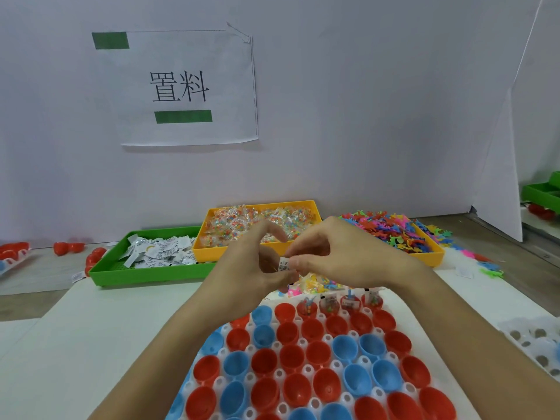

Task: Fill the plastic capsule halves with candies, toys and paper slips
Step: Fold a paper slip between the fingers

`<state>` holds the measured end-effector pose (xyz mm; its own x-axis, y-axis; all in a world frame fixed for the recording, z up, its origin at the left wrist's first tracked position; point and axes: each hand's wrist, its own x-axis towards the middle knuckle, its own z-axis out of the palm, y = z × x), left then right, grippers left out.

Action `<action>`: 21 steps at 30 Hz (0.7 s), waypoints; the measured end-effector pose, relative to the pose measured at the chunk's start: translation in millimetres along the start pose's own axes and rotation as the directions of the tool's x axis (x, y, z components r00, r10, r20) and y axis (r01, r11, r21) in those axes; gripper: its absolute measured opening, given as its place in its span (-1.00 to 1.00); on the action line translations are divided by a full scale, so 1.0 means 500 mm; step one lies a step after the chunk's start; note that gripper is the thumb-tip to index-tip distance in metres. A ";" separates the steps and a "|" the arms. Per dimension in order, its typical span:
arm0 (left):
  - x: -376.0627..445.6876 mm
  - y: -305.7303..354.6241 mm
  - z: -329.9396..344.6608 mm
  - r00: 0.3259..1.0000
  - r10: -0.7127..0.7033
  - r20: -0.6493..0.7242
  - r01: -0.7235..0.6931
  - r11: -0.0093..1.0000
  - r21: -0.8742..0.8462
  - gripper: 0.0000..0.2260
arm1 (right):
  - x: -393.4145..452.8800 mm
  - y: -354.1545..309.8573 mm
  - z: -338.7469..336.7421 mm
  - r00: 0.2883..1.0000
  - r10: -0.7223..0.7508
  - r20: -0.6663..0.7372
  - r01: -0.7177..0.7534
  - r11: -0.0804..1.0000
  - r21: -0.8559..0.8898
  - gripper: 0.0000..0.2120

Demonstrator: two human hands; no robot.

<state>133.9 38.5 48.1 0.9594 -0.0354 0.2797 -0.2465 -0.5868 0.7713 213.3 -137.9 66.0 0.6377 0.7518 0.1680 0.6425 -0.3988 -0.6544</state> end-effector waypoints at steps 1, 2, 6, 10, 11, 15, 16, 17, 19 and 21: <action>0.001 0.002 0.004 1.000 0.003 0.010 -0.003 1.000 -0.011 -0.63 | 0.000 0.000 0.001 1.000 -0.004 -0.002 0.004 1.000 0.020 -0.89; 0.001 0.003 0.008 1.000 0.004 0.017 -0.004 1.000 -0.018 -0.62 | 0.001 0.001 0.001 1.000 -0.005 -0.009 0.006 1.000 0.024 -0.92; 0.002 0.001 0.022 1.000 0.011 0.029 -0.011 1.000 -0.020 -0.64 | 0.001 0.009 -0.005 1.000 0.021 -0.021 -0.022 1.000 -0.021 -0.91; 0.005 -0.012 0.015 1.000 0.002 0.023 -0.005 0.993 0.122 -0.73 | -0.002 0.019 -0.008 0.998 0.059 0.009 -0.057 0.989 -0.134 -0.93; 0.005 -0.014 0.011 1.000 -0.001 0.016 -0.002 0.989 0.150 -0.74 | -0.003 0.020 -0.006 0.997 0.069 0.026 -0.064 0.986 -0.156 -0.94; 0.006 -0.018 0.000 1.000 -0.007 -0.006 0.007 0.983 0.186 -0.78 | -0.001 0.022 0.007 0.993 0.084 0.078 -0.068 0.980 -0.185 -0.96; 0.006 -0.017 -0.001 1.000 -0.008 -0.010 0.010 0.983 0.186 -0.79 | 0.000 0.021 0.010 0.993 0.085 0.087 -0.067 0.979 -0.190 -0.96; 0.006 -0.017 -0.002 1.000 -0.010 -0.013 0.012 0.983 0.185 -0.80 | 0.001 0.021 0.014 0.992 0.086 0.094 -0.067 0.978 -0.195 -0.96; 0.006 -0.016 -0.003 1.000 -0.008 -0.014 0.011 0.983 0.186 -0.81 | 0.003 0.021 0.020 0.991 0.091 0.101 -0.069 0.976 -0.207 -0.96; 0.006 -0.016 -0.003 1.000 0.000 -0.011 0.002 0.982 0.189 -0.81 | 0.004 0.022 0.023 0.989 0.100 0.108 -0.074 0.971 -0.229 -0.96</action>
<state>138.4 44.2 43.8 0.9578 -0.0268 0.2863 -0.2147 -0.7291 0.6499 216.8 -134.5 50.9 0.6495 0.7601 0.0212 0.6740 -0.5626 -0.4786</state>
